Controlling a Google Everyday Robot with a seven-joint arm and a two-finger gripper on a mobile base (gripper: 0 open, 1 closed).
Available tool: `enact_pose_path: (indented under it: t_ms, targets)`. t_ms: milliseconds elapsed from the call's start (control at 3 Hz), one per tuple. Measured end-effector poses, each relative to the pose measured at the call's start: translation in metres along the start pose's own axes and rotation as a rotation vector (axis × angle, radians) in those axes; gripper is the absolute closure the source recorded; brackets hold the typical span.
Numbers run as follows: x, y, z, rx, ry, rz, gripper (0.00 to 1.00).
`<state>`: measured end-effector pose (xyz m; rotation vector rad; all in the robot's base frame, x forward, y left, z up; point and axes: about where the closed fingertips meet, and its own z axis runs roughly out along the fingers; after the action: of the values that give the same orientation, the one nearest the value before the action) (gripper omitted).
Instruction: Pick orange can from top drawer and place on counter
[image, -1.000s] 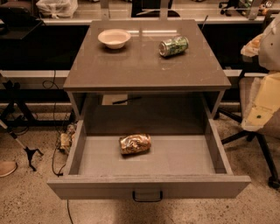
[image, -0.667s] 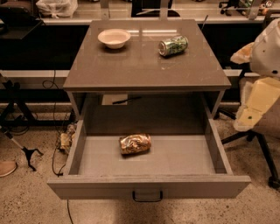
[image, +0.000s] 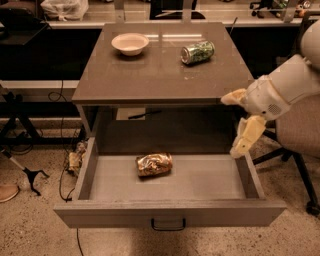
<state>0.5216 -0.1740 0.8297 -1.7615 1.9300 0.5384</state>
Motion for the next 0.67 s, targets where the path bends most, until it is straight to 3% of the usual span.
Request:
enact_pose_path:
  t_ms: [333, 667]
  targets:
    - [0.0197, -0.0078, 0.0825, -0.133, -0.111, 0.008, 0.00]
    - [0.0197, -0.0075, 0.0832, -0.134, -0.110, 0.008, 0.00]
